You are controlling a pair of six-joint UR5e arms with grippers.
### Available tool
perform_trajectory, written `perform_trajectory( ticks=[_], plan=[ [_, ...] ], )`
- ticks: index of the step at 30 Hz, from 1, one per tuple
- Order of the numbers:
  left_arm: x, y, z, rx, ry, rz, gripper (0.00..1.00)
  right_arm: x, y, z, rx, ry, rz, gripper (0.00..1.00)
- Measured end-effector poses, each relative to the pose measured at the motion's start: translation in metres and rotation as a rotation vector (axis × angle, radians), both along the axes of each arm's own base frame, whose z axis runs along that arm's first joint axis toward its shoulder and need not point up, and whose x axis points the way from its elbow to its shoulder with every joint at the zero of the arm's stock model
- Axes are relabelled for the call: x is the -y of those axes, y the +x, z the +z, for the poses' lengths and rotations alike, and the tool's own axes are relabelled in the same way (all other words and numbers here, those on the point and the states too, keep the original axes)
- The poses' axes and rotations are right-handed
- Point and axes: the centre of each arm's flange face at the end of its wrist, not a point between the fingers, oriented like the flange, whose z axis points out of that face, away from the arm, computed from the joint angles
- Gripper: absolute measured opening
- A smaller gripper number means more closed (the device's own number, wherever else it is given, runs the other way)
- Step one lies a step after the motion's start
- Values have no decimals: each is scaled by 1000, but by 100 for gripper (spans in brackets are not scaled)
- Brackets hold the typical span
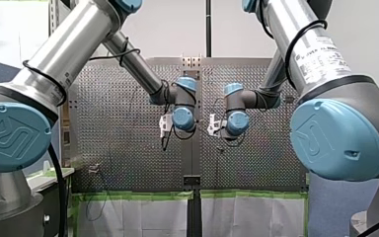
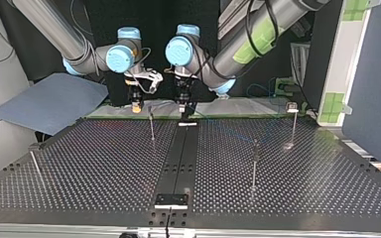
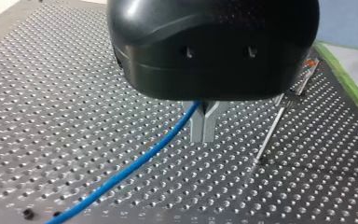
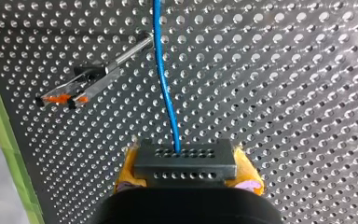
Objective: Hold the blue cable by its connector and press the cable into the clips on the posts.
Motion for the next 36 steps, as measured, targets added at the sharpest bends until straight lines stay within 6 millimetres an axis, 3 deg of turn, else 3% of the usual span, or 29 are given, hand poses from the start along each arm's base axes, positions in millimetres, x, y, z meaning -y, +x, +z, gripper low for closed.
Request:
perform_trajectory(
  ticks=[11, 17, 29, 36],
  plan=[
    [16, -9, -22, 20, -30, -3, 0, -6, -19, -24, 23, 17, 35, 0],
    [26, -12, -47, 21, -38, -28, 0, -10, -28, -38, 42, 18, 61, 0],
    [36, -16, -69, 33, -75, -42, 0, -1, -33, -83, 68, 14, 92, 0],
    [40, -15, -79, 51, -93, -50, 0, 5, -35, -92, 94, -2, 99, 0]
  ],
)
